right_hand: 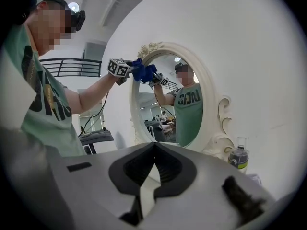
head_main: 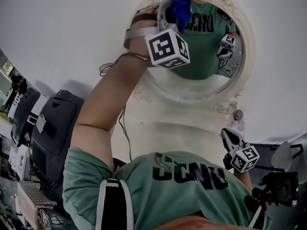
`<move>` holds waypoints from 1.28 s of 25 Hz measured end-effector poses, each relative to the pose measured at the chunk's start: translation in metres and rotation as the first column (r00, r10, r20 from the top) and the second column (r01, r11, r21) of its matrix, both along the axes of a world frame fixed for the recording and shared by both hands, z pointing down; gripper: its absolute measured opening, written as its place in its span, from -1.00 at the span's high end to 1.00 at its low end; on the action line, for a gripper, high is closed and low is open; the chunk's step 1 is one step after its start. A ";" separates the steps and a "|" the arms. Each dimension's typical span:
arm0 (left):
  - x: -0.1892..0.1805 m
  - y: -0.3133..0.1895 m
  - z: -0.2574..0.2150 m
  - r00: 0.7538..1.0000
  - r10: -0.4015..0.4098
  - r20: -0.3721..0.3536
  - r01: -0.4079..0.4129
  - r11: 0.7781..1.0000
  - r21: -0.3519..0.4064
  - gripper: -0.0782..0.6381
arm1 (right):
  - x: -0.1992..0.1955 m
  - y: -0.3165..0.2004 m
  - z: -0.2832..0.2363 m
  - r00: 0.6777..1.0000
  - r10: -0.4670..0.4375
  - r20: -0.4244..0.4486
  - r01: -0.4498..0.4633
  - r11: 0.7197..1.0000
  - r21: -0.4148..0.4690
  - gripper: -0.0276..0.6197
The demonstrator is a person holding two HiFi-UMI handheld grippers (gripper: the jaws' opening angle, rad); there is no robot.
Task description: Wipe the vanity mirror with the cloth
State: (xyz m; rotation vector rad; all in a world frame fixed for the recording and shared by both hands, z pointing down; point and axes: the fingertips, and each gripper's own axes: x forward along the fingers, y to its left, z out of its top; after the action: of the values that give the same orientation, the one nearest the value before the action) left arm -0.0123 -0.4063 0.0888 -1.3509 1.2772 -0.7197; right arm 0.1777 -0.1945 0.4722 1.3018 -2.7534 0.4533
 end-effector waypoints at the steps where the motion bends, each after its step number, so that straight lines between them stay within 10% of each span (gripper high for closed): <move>1: 0.001 -0.006 0.002 1.000 -0.008 0.011 0.008 1.000 -0.011 0.54 | 0.001 0.000 0.000 1.000 0.002 0.002 -0.002 1.000 0.002 0.89; 13: 0.003 -0.030 0.016 0.999 -0.028 0.020 0.027 0.999 0.038 0.55 | 0.008 -0.001 0.006 1.000 0.020 -0.001 -0.020 1.000 -0.021 0.89; 19: 0.002 -0.015 0.139 0.984 -0.036 0.173 0.028 0.998 0.048 0.56 | -0.002 0.013 0.023 1.000 0.015 -0.009 -0.016 0.996 -0.085 0.89; 28: -0.008 -0.006 0.409 0.931 0.049 0.363 0.060 0.957 -0.283 0.55 | 0.005 0.016 0.029 0.998 0.036 -0.046 -0.043 0.989 -0.144 0.89; 32: -0.012 -0.002 0.488 0.932 0.095 0.351 0.085 0.881 -0.465 0.55 | 0.008 0.017 0.032 0.997 0.040 -0.061 -0.050 0.985 -0.165 0.89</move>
State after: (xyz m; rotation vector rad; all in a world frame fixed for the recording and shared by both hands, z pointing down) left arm -0.0248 -0.4083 0.5767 -1.5121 0.8210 -1.2777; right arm 0.1853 -0.1779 0.5045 1.3173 -2.5803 0.6240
